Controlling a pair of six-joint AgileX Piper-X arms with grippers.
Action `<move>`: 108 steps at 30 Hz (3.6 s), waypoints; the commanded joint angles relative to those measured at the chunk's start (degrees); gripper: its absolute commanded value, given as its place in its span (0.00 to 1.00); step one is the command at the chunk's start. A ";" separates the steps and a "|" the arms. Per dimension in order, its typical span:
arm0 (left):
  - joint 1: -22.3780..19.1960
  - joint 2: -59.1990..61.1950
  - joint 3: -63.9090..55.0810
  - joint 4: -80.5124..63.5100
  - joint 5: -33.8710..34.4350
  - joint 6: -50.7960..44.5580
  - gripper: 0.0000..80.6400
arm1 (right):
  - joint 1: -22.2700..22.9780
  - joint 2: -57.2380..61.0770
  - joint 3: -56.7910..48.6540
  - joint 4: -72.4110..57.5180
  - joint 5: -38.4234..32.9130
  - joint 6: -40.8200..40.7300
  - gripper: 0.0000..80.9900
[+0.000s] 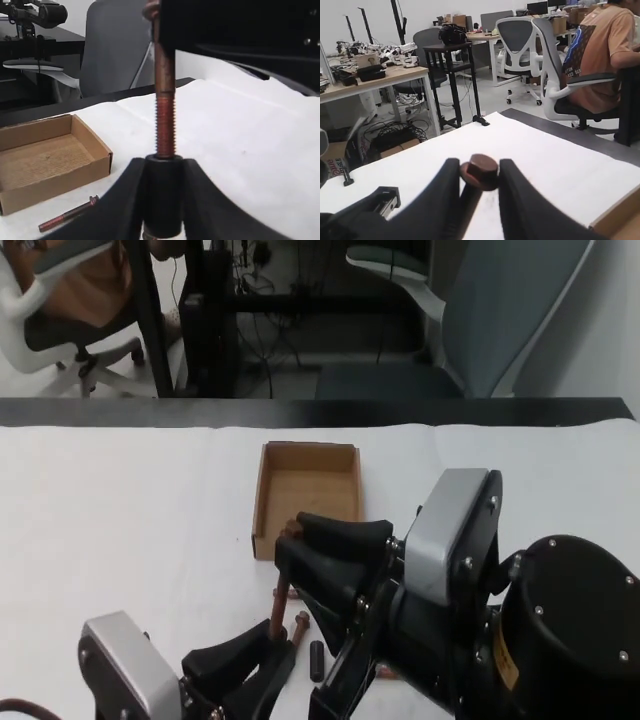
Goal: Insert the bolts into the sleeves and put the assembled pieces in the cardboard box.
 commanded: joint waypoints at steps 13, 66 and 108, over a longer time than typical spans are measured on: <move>-0.06 -0.07 -0.24 -7.68 -0.85 0.36 0.02 | 0.49 -0.34 -0.18 4.06 -1.32 0.53 0.01; 35.42 63.19 -68.23 35.97 28.72 7.00 0.87 | -23.52 30.50 -29.15 72.34 1.77 3.92 0.60; 17.60 57.26 -68.23 65.45 30.21 -5.71 0.87 | -30.24 5.65 -24.19 77.60 9.66 -1.97 0.00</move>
